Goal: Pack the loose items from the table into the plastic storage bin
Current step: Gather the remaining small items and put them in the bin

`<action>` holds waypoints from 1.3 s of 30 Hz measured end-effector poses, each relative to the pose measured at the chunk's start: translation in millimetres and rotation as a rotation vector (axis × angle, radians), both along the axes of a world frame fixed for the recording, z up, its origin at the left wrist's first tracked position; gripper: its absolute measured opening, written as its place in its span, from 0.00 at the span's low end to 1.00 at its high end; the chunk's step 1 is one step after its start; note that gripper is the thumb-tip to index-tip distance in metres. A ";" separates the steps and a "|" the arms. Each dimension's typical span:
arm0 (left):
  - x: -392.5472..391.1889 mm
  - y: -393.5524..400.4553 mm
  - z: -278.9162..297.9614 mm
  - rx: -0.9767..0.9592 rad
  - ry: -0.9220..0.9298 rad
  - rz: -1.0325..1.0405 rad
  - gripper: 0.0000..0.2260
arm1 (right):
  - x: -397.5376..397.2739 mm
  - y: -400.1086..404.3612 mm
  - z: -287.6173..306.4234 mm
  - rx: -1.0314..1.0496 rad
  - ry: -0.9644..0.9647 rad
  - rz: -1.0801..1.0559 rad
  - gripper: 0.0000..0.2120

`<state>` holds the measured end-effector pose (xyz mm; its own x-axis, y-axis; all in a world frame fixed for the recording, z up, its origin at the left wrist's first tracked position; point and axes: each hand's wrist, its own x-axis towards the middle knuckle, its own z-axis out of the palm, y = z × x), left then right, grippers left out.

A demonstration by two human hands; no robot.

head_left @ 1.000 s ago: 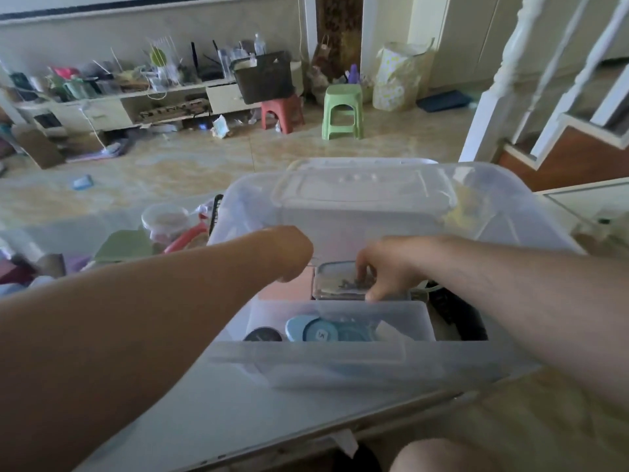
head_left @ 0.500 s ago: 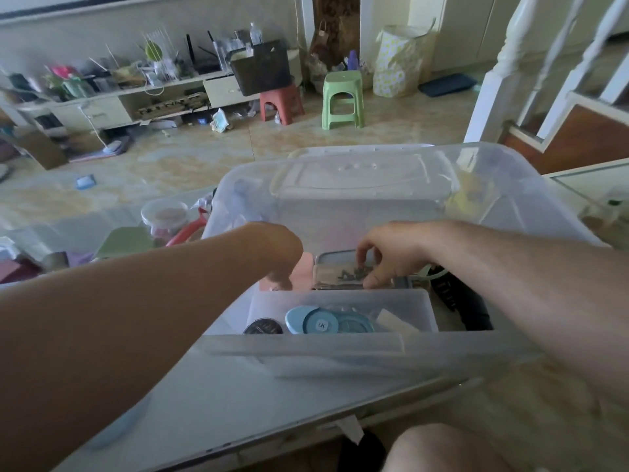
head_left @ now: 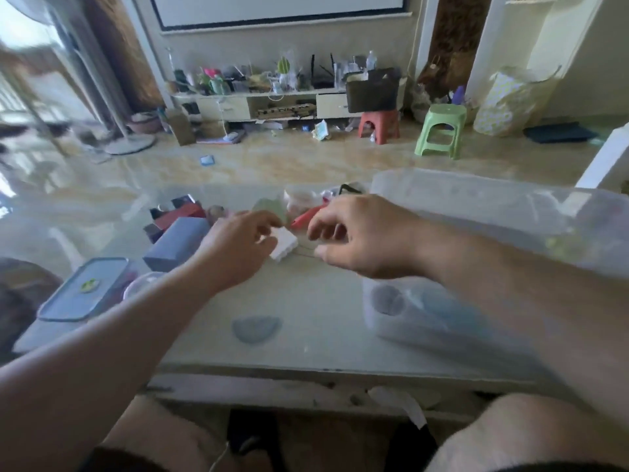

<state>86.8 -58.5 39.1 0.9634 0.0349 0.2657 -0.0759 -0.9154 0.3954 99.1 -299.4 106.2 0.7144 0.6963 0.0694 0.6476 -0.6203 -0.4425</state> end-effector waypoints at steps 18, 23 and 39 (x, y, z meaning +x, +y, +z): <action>-71.0 59.1 -168.7 0.426 0.264 -0.212 0.13 | -56.3 111.0 -265.0 -0.120 -0.063 -0.130 0.19; -82.0 39.4 -148.6 0.256 0.370 -0.234 0.11 | -58.1 92.2 -254.4 -0.100 0.021 -0.119 0.05; -20.3 -96.0 42.9 -0.570 0.117 -0.267 0.08 | -29.7 -70.7 -6.9 0.056 -0.307 -0.307 0.30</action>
<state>66.5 -154.5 81.9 0.9800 -0.1053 0.1687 -0.1989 -0.5146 0.8340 69.4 -370.1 99.3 0.8280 0.4442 0.3423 0.5438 -0.7851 -0.2965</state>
